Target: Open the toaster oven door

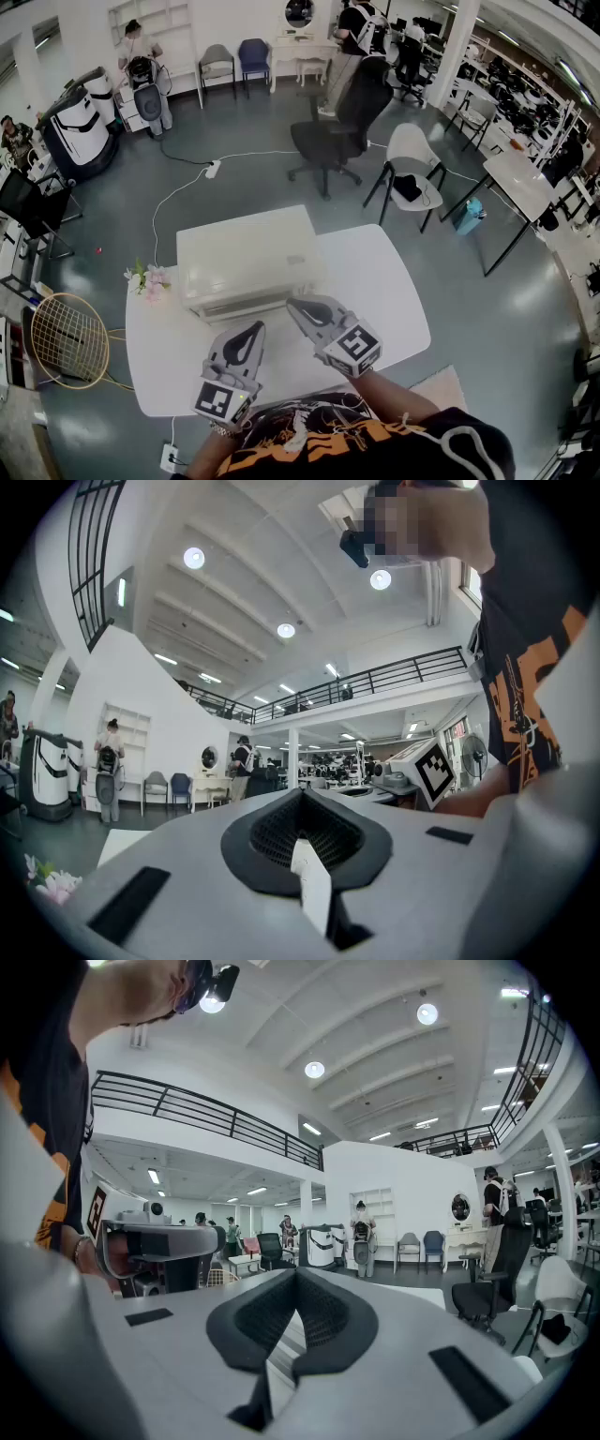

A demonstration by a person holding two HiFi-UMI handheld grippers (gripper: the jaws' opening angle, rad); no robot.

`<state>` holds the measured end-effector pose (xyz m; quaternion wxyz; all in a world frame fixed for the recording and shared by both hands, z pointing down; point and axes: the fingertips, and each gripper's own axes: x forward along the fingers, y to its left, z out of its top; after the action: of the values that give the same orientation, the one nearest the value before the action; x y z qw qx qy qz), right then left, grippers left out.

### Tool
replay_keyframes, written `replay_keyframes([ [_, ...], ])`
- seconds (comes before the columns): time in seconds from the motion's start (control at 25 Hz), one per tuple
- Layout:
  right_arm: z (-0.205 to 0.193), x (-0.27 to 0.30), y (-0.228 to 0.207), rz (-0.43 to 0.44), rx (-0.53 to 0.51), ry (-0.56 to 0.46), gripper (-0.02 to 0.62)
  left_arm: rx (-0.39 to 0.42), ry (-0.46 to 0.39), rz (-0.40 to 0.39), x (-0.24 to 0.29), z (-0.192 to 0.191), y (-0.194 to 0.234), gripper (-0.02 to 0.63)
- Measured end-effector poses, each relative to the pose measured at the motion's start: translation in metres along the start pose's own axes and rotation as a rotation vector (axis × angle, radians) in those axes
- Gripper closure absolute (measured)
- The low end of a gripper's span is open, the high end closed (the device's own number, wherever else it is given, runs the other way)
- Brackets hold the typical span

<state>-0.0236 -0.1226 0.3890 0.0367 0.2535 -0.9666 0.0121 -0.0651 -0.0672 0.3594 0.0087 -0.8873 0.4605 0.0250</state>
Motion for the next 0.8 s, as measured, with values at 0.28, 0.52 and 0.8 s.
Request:
replay_keyframes([
  [0.28, -0.001, 0.0, -0.003, 0.004, -0.013, 0.005, 0.581, 0.0, 0.004, 0.001, 0.005, -0.002, 0.002, 0.584],
  [0.52, -0.018, 0.005, -0.016, -0.031, 0.013, 0.054, 0.581, -0.003, 0.004, -0.001, 0.005, -0.003, 0.002, 0.584],
  [0.8, -0.136, 0.017, -0.065, -0.097, 0.222, 0.309, 0.443, -0.002, 0.012, 0.005, 0.004, -0.009, 0.007, 0.584],
])
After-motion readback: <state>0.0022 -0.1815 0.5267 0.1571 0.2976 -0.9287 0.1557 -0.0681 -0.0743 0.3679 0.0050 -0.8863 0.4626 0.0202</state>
